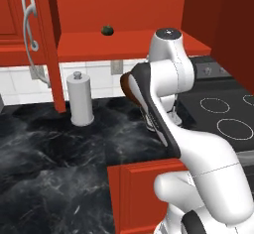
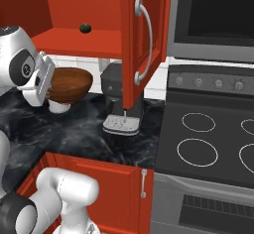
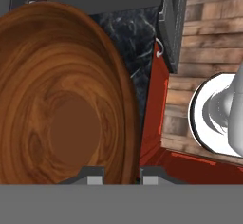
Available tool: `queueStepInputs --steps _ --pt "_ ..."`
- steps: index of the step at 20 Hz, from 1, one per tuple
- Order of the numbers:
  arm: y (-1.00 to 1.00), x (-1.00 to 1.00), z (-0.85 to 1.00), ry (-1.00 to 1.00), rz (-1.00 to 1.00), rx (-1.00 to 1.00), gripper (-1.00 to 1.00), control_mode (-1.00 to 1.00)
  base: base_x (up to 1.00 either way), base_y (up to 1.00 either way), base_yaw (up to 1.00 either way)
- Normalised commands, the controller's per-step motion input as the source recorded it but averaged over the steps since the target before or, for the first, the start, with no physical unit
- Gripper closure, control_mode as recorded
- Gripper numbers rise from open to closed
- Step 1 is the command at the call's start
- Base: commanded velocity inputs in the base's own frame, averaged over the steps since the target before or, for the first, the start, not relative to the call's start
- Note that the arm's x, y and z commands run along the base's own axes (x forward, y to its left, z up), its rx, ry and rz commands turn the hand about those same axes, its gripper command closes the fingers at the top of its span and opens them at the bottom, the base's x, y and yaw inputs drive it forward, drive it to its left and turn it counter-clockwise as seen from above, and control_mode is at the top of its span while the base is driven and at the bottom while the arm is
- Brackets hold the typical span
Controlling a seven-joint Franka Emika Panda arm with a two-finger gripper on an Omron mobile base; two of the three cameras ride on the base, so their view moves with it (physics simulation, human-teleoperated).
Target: Pick the mug and place it in the sink. Pick the bowl and place it in the open cabinet and then close the cabinet.
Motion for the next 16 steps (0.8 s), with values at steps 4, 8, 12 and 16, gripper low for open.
queueStepInputs --steps 4,8,12,16 --pt "0.0 0.0 0.0 0.0 0.0 0.0 1.0 1.0 0.4 -0.14 0.0" --pt "0.0 0.0 0.0 0.0 0.0 0.0 1.0 1.0 0.32 0.0 0.0" --pt "0.0 0.0 0.0 0.0 0.0 0.0 1.0 1.0 0.01 0.0 0.0" --pt "0.0 0.0 0.0 0.0 0.0 0.0 1.0 1.0 0.0 -0.03 0.0"
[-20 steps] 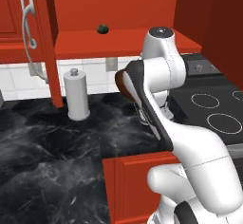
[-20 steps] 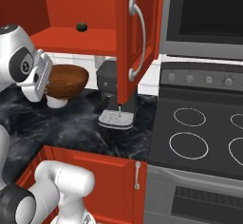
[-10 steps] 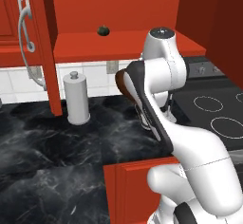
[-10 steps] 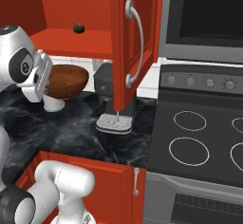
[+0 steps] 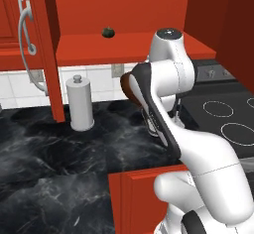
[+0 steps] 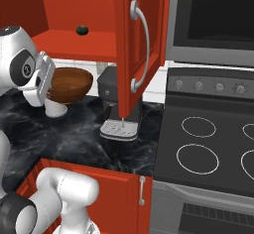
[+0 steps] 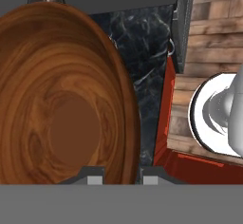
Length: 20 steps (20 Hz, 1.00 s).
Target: Pick the mug and place it in the sink. Pick the bowl and place it in the open cabinet and then close the cabinet.
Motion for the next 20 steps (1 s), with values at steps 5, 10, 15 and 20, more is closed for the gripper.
queueStepInputs --steps 5,10,15,20 --pt "0.0 0.0 0.0 0.0 0.0 0.0 1.0 1.0 -0.01 -0.04 -0.01" --pt "0.0 -0.46 0.08 -0.15 -0.01 0.0 1.0 -1.0 0.0 0.0 0.0" --pt "0.0 -0.4 0.45 -0.18 0.0 0.0 1.0 -1.0 0.0 0.0 0.0" --pt "-0.21 -0.05 0.52 -0.1 0.02 0.0 1.0 -1.0 0.0 0.0 0.0"
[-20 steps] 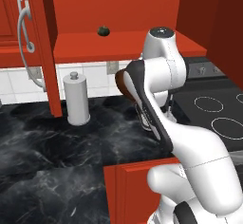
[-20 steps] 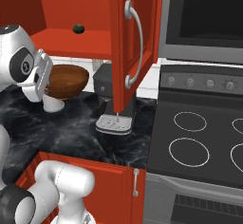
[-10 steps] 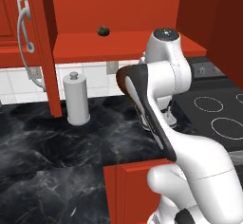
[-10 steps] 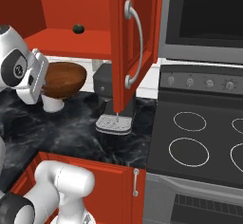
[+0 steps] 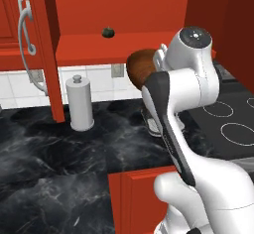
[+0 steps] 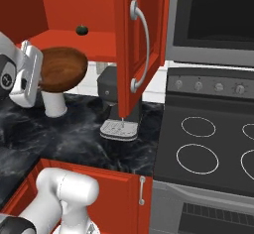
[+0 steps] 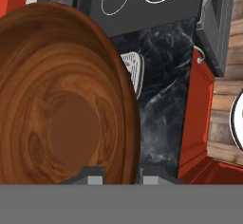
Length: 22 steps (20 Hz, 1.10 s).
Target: Pick the mug and place it in the sink. Pick the bowl and place it in the open cabinet and then close the cabinet.
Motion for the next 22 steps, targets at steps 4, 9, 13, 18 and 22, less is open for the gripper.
queueStepInputs --steps 4,9,13,18,22 --pt "-0.22 0.01 0.41 -0.09 0.02 0.0 1.0 -1.0 0.0 0.0 0.0" --pt "-0.08 0.41 0.17 -0.08 0.02 0.0 1.0 -1.0 0.0 0.0 0.0" --pt "0.0 0.64 0.08 -0.06 0.0 -0.04 1.0 -1.0 0.0 0.0 0.0" --pt "0.0 0.78 0.07 -0.03 0.0 -0.02 1.0 -1.0 0.0 0.0 0.0" --pt "-0.06 0.71 0.17 0.0 0.0 -0.01 1.0 -1.0 0.0 0.0 0.0"
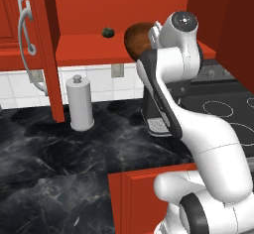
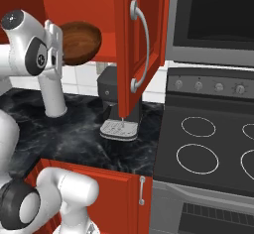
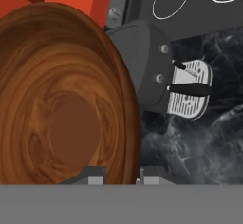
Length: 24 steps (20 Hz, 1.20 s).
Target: Pick the mug and place it in the sink. Pick the bowl and place it in the open cabinet and then close the cabinet.
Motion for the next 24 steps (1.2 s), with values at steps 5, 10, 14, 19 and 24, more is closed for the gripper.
queueStepInputs --steps 5,10,14,19,24 --pt "-0.07 0.67 0.17 0.0 0.0 0.0 1.0 -1.0 0.0 0.0 0.0" --pt "0.0 0.6 0.01 0.0 0.0 0.0 1.0 -1.0 0.0 0.0 0.0" --pt "0.0 0.58 0.0 0.0 0.0 0.0 1.0 -1.0 0.0 0.0 0.0" --pt "0.0 0.62 0.0 0.05 0.0 0.0 1.0 -1.0 0.0 0.0 0.0" --pt "-0.12 0.4 0.0 0.02 0.0 0.0 1.0 -1.0 0.0 0.0 0.0"
